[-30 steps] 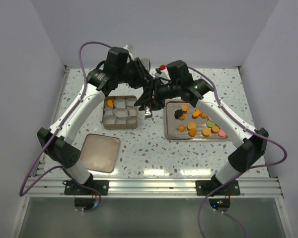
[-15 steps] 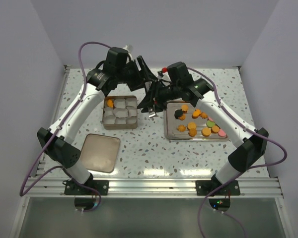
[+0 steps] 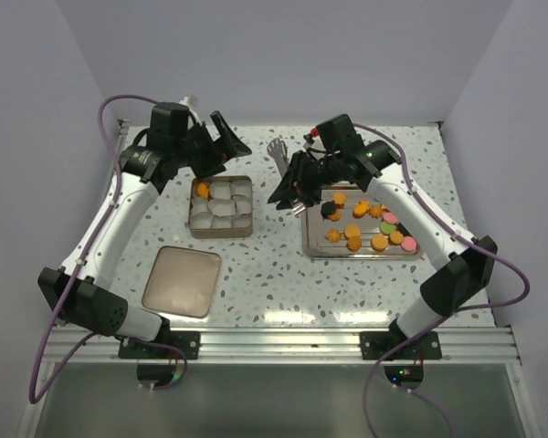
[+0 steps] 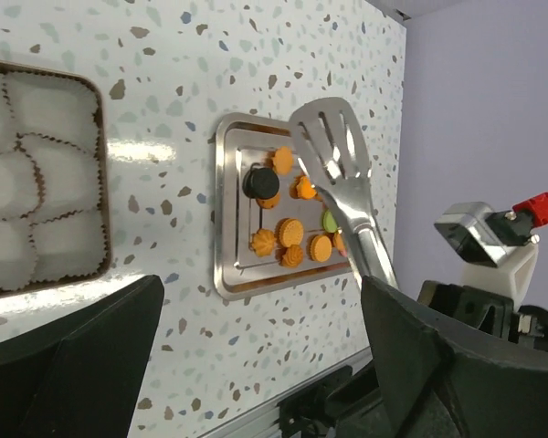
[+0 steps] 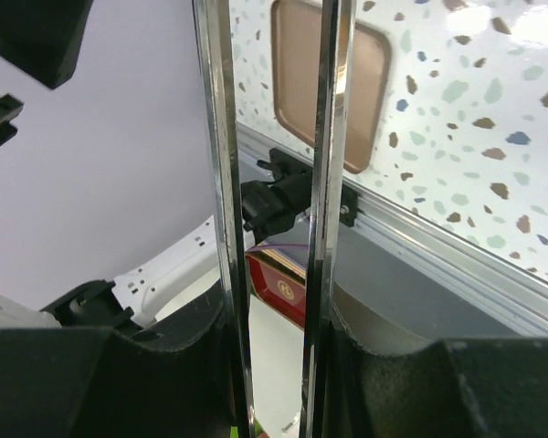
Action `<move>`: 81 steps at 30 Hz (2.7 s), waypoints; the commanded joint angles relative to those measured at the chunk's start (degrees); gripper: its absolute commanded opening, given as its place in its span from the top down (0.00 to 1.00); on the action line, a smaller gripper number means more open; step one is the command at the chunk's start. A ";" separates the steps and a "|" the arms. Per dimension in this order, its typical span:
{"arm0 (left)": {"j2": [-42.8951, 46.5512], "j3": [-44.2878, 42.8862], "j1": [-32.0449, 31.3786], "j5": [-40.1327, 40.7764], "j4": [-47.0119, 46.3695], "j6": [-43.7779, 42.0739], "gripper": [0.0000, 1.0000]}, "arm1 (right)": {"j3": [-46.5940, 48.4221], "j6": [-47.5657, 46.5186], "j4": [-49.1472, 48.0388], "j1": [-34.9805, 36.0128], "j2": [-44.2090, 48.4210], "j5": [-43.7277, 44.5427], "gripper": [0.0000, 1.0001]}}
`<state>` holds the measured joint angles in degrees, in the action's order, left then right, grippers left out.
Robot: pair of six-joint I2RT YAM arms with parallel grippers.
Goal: Pack the cookies
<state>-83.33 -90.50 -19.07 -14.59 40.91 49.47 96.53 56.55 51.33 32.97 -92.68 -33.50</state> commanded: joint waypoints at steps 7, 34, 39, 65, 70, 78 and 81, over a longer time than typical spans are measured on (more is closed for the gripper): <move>12.30 9.80 1.58 3.07 1.55 -9.30 0.04 | -0.73 -14.18 21.58 -5.46 6.72 10.36 0.65; 36.48 32.32 1.67 11.51 14.02 -17.31 0.00 | -12.86 -21.13 24.26 -6.25 1.55 25.41 0.43; 39.91 33.28 1.67 10.72 14.90 -16.16 0.00 | -12.51 -21.66 23.03 -6.17 -2.05 25.41 0.44; 43.60 29.68 1.32 11.95 20.62 -19.68 0.00 | -8.46 -21.93 22.15 -6.17 -14.37 28.14 0.58; 43.60 30.20 0.97 11.78 20.27 -19.50 0.00 | -9.08 -21.75 22.85 -6.08 -13.58 28.13 0.62; 43.60 31.52 -0.09 13.00 20.44 -18.19 0.00 | -6.98 -22.01 24.77 -6.16 -13.57 28.83 0.67; 43.08 31.96 -1.58 14.23 20.88 -17.57 0.00 | -2.06 -22.63 27.84 -6.16 -14.63 29.63 0.67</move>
<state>-40.01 -58.70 -19.22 -2.22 61.10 31.88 88.71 34.37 75.20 26.94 -107.83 -5.43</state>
